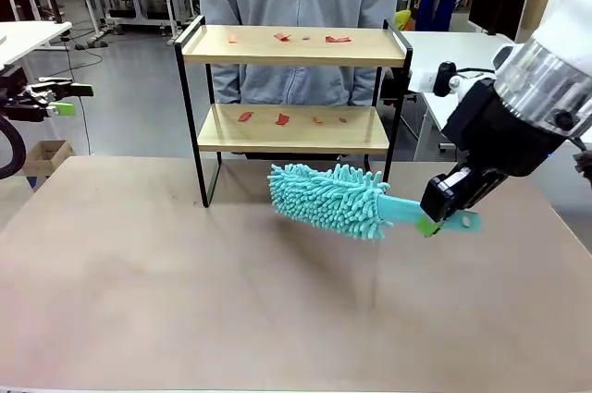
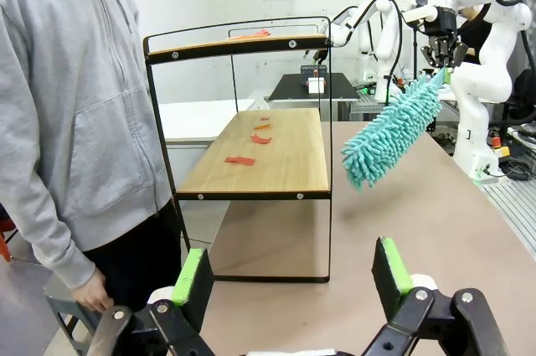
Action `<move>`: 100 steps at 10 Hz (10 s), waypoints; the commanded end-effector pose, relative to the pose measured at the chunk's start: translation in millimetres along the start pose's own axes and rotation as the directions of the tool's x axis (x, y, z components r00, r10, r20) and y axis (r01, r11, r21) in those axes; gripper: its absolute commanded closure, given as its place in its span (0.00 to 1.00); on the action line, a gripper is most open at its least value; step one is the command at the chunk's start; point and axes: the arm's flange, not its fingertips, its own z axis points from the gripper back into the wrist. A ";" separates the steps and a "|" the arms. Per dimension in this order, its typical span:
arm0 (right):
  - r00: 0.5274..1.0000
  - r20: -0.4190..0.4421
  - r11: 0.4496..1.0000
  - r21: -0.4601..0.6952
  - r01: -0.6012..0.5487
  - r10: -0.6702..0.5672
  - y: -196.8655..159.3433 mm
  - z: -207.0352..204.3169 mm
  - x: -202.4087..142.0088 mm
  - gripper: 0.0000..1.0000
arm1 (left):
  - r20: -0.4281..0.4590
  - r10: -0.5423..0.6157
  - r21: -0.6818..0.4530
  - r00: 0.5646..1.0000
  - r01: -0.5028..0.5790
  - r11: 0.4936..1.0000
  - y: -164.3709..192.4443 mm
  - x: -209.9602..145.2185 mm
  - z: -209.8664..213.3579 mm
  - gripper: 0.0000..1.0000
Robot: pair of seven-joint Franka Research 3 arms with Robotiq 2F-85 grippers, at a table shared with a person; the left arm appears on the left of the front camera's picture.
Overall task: Clean the shelf.
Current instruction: Clean the specific section of the Shelf indicated by the human with the Duster.
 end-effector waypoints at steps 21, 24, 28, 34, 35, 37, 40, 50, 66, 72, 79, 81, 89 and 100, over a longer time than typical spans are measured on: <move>0.853 -0.315 0.909 0.171 -0.381 0.416 -87.3 130.4 -103.0 0.87 | -0.009 -0.015 -0.008 1.000 0.015 1.000 -1.2 0.7 0.4 0.00; 0.853 -0.315 0.909 0.171 -0.381 0.416 -87.3 130.4 -103.0 0.87 | -0.009 -0.015 -0.008 1.000 0.015 1.000 -1.2 0.7 0.4 0.00; 0.853 -0.315 0.909 0.171 -0.381 0.416 -87.3 130.4 -103.0 0.87 | -0.009 -0.015 -0.008 1.000 0.015 1.000 -1.2 0.7 0.4 0.00; 0.853 -0.315 0.909 0.171 -0.381 0.416 -87.3 130.4 -103.0 0.87 | -0.009 -0.015 -0.008 1.000 0.015 1.000 -1.2 0.7 0.4 0.00; 0.853 -0.315 0.909 0.171 -0.381 0.416 -87.3 130.4 -103.0 0.87 | -0.009 -0.015 -0.008 1.000 0.015 1.000 -1.2 0.7 0.4 0.00; 0.853 -0.315 0.909 0.171 -0.381 0.416 -87.3 130.4 -103.0 0.87 | -0.009 -0.015 -0.008 1.000 0.015 1.000 -1.2 0.7 0.4 0.00; 0.853 -0.315 0.909 0.171 -0.381 0.416 -87.3 130.4 -103.0 0.87 | -0.009 -0.015 -0.008 1.000 0.015 1.000 -1.2 0.7 0.4 0.00; 0.924 -0.050 0.915 0.174 -0.365 0.378 -28.8 170.3 -30.8 0.87 | -0.009 -0.015 -0.008 1.000 0.015 1.000 -1.2 0.7 0.4 0.00; 0.936 0.329 0.992 0.020 0.125 -0.125 182.0 193.6 126.3 0.87 | -0.009 -0.015 -0.008 1.000 0.015 1.000 -1.2 0.7 0.4 0.00; 0.816 0.454 0.893 -0.089 0.440 -0.357 247.9 151.1 257.0 0.87 | -0.009 -0.015 -0.008 1.000 0.015 1.000 -1.2 0.7 0.4 0.00; 0.808 0.478 0.877 -0.141 0.459 -0.345 227.7 83.8 263.6 0.87 | -0.009 -0.015 -0.008 1.000 0.015 1.000 -1.2 0.7 0.4 0.00; 0.799 0.479 0.863 -0.152 0.483 -0.363 235.1 63.0 274.1 0.87 | -0.009 -0.015 -0.008 1.000 0.015 1.000 -1.2 0.7 0.4 0.00; 0.813 0.460 0.872 -0.149 0.466 -0.355 250.6 13.8 306.9 0.87 | -0.009 -0.015 -0.008 1.000 0.015 1.000 -1.2 0.7 0.4 0.00; 0.767 0.398 0.799 -0.124 0.589 -0.504 115.9 41.0 204.8 0.87 | -0.009 -0.015 -0.008 1.000 0.015 1.000 -1.2 0.7 0.4 0.00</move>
